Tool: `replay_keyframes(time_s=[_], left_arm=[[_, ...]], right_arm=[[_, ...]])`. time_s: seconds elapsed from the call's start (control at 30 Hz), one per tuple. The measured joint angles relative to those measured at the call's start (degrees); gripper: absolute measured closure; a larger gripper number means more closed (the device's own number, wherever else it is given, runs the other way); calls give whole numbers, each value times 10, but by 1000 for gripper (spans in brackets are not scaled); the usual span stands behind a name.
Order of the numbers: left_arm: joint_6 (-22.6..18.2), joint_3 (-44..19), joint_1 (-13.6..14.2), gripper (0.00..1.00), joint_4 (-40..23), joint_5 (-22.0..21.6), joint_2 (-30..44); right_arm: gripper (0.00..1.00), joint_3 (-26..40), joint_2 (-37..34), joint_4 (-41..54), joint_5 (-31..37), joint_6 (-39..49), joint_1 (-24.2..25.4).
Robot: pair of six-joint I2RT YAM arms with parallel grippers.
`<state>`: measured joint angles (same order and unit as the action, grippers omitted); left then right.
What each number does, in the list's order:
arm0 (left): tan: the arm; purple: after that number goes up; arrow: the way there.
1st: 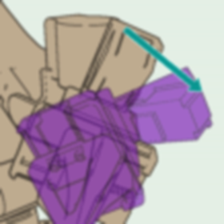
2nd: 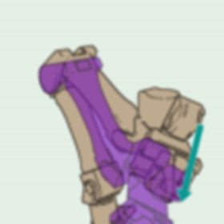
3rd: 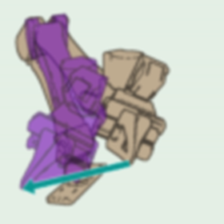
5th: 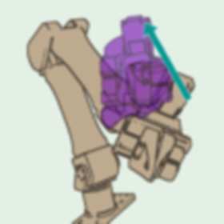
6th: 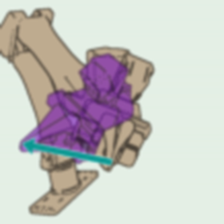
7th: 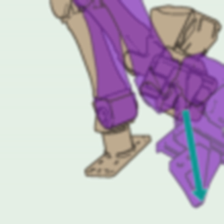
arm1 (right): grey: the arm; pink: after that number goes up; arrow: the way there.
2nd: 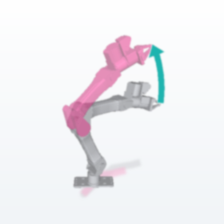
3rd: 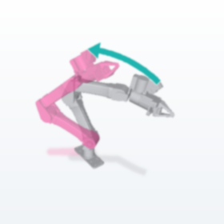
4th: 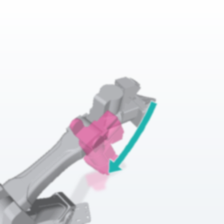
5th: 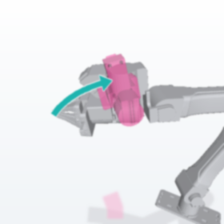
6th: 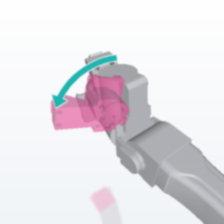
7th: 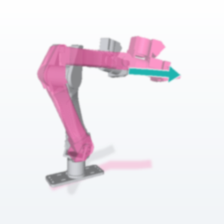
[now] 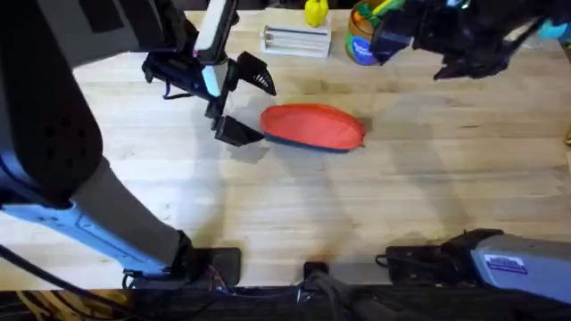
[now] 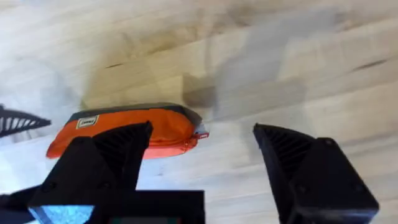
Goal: Unzip the bag, pick up the pens from the table one at a time and place them inside, then zip the bag closed.
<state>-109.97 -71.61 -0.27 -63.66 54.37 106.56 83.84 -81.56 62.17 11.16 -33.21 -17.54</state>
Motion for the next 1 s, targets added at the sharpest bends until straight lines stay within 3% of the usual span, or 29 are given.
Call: replay_keyframes(time_s=[0.23, 0.43, 0.5, 0.73, 1.0], left_arm=[[0, -19, -28, 9, -84, -8, -12], [1, -97, -71, 7, -196, -40, -86], [26, -138, -75, 8, -219, -67, -140], [164, -184, -73, 7, -219, -97, -215], [409, -203, -73, 7, -222, -161, -307]], right_arm=[[4, 1, 91, 0, 0, 113, 0], [4, 4, 161, -3, 0, 203, 0], [4, 6, 184, -2, 0, 234, 0], [4, 6, 182, 0, 0, 250, 0], [4, 6, 182, 0, 0, 256, 0]])
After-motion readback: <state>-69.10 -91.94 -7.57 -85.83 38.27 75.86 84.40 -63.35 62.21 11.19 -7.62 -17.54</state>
